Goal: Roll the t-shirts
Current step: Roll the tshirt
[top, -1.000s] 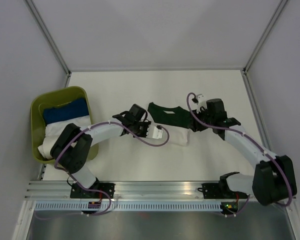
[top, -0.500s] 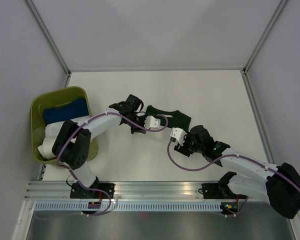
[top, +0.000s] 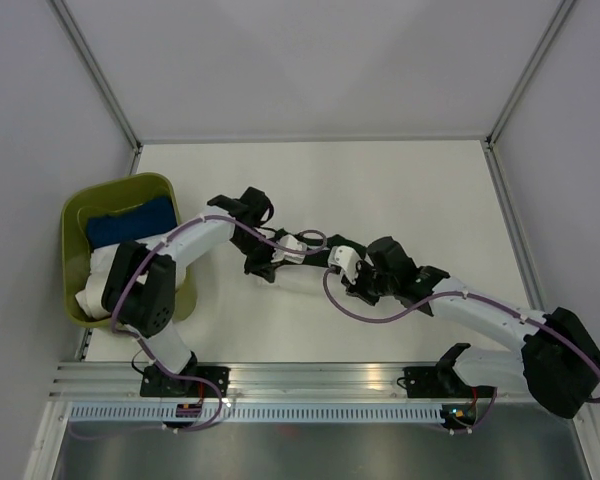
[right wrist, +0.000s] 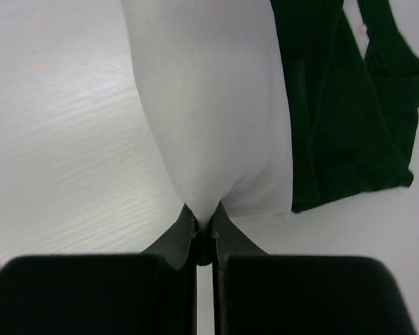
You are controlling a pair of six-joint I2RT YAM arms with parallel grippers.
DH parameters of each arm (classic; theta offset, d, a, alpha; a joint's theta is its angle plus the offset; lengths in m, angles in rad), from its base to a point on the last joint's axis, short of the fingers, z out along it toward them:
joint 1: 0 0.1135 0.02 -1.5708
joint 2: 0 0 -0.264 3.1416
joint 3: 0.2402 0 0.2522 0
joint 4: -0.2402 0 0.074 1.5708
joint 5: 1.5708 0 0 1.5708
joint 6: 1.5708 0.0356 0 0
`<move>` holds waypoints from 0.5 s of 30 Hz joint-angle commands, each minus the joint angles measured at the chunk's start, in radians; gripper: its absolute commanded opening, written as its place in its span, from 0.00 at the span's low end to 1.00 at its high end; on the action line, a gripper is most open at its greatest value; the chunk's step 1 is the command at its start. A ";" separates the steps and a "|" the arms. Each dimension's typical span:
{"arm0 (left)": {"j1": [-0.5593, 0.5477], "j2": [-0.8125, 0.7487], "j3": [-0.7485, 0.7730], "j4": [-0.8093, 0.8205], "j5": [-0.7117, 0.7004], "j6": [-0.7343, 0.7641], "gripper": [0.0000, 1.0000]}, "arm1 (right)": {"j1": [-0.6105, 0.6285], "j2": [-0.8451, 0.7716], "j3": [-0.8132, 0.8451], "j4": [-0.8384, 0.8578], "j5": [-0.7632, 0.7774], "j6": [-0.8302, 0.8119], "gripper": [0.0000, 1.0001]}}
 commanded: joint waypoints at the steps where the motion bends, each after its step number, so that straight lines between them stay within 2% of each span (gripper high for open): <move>1: 0.038 0.015 0.083 -0.405 0.140 0.192 0.02 | 0.003 -0.046 0.107 -0.154 -0.333 0.081 0.01; 4: 0.053 0.049 0.108 -0.535 0.160 0.254 0.03 | -0.002 -0.020 0.101 -0.154 -0.481 0.156 0.01; 7: 0.081 0.096 0.144 -0.545 0.164 0.217 0.14 | -0.075 0.035 0.095 -0.101 -0.552 0.241 0.01; 9: 0.116 0.141 0.177 -0.498 0.186 0.168 0.29 | -0.187 0.090 0.087 -0.065 -0.613 0.279 0.01; 11: 0.135 0.173 0.218 -0.435 0.191 0.057 0.43 | -0.262 0.155 0.099 -0.064 -0.620 0.276 0.01; 13: 0.136 0.176 0.224 -0.341 0.194 -0.034 0.51 | -0.282 0.216 0.136 -0.080 -0.629 0.275 0.00; 15: 0.135 0.167 0.218 -0.300 0.217 -0.072 0.54 | -0.293 0.247 0.173 -0.097 -0.643 0.278 0.01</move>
